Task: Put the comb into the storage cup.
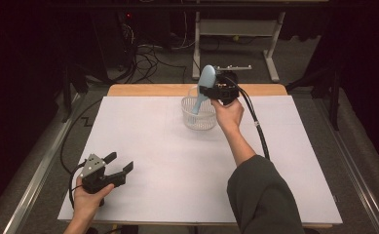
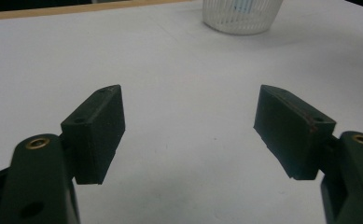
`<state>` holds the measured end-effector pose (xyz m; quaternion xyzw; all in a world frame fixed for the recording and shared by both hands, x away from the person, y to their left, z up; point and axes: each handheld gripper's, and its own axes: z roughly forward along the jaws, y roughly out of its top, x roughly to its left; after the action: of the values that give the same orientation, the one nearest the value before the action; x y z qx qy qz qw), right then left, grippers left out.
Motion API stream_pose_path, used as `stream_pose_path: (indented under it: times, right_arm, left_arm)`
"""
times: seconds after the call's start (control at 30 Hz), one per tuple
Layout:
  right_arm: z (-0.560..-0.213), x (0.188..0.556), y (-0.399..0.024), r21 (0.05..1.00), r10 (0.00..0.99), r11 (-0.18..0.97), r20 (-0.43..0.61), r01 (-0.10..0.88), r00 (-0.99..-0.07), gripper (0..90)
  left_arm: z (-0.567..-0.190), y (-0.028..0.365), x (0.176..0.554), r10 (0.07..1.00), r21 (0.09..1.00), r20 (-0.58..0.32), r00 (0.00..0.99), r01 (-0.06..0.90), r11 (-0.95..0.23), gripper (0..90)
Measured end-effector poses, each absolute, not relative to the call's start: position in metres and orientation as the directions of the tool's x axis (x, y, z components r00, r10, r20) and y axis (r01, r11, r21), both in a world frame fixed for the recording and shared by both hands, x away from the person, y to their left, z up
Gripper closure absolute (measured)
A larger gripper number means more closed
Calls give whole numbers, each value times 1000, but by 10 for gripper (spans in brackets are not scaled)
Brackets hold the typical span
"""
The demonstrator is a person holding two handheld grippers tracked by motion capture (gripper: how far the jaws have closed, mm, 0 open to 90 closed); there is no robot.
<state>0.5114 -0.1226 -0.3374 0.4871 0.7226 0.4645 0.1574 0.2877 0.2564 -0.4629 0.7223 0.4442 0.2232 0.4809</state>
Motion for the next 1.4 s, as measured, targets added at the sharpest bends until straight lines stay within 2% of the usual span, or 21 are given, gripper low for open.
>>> stream_pose_path:
  times: [1.4]
  right_arm:
    - [-358, 510, -119, 816, 863, 112, 204, 567, -463, 536]
  left_arm:
    - [-463, 256, 288, 856, 895, -100, 507, 421, -145, 257]
